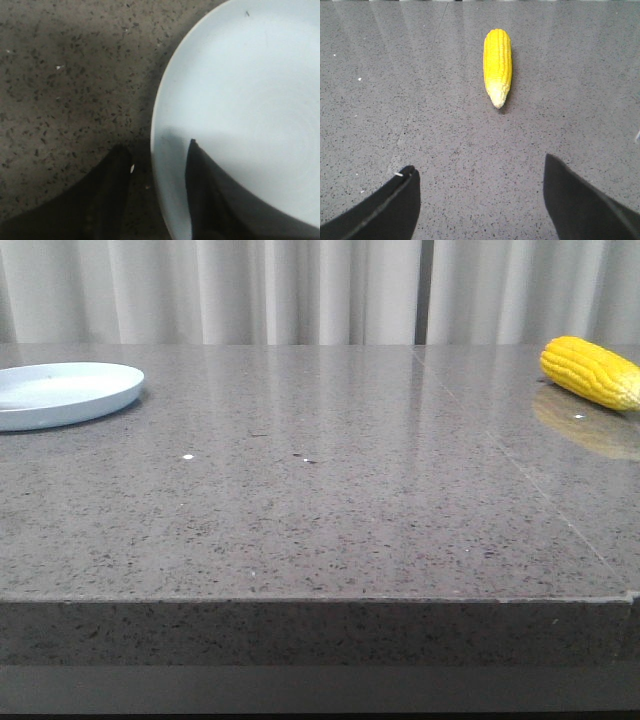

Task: Place corn on plate with both arms
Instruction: 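Lower the left gripper onto the rim of the white plate, then push the white plate with the left gripper toward the table center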

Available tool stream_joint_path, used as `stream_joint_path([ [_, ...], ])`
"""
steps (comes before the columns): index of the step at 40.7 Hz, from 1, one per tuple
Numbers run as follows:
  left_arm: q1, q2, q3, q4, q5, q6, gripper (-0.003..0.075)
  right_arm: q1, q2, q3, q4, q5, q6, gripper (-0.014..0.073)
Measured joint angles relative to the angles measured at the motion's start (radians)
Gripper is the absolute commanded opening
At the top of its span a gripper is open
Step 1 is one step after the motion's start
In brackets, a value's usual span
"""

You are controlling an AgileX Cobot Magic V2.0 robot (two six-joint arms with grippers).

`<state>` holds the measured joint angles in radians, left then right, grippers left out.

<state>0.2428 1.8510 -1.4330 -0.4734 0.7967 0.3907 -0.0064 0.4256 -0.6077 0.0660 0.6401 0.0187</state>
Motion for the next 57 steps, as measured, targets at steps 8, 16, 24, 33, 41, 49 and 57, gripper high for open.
stream_joint_path([
  [8, 0.0, 0.002, 0.0, 0.005, 0.012, 0.0, -0.002, 0.0, 0.0, 0.0, 0.0, 0.0, 0.0, 0.0542],
  [16, -0.004, -0.002, -0.038, -0.015, 0.07, 0.0, -0.002, 0.0, 0.0, 0.0, 0.0, 0.0, 0.0, 0.0542],
  [24, -0.07, -0.037, -0.146, -0.021, 0.154, 0.002, -0.002, 0.0, 0.0, 0.0, 0.0, 0.0, 0.0, 0.0542],
  [33, -0.226, -0.045, -0.201, -0.073, 0.198, 0.002, -0.002, 0.0, 0.0, 0.0, 0.0, 0.0, 0.0, 0.0542],
  [41, -0.375, -0.034, -0.201, -0.087, 0.196, 0.002, -0.002, 0.0, 0.0, 0.0, 0.0, 0.0, 0.0, 0.0542],
  [49, -0.466, 0.024, -0.203, -0.09, 0.181, 0.002, -0.002, 0.0, 0.0, 0.0, 0.0, 0.0, 0.0, 0.0542],
  [57, -0.499, 0.078, -0.203, -0.088, 0.156, 0.002, -0.0016, 0.0, 0.0, 0.0, 0.0, 0.0, 0.0, 0.0542],
])
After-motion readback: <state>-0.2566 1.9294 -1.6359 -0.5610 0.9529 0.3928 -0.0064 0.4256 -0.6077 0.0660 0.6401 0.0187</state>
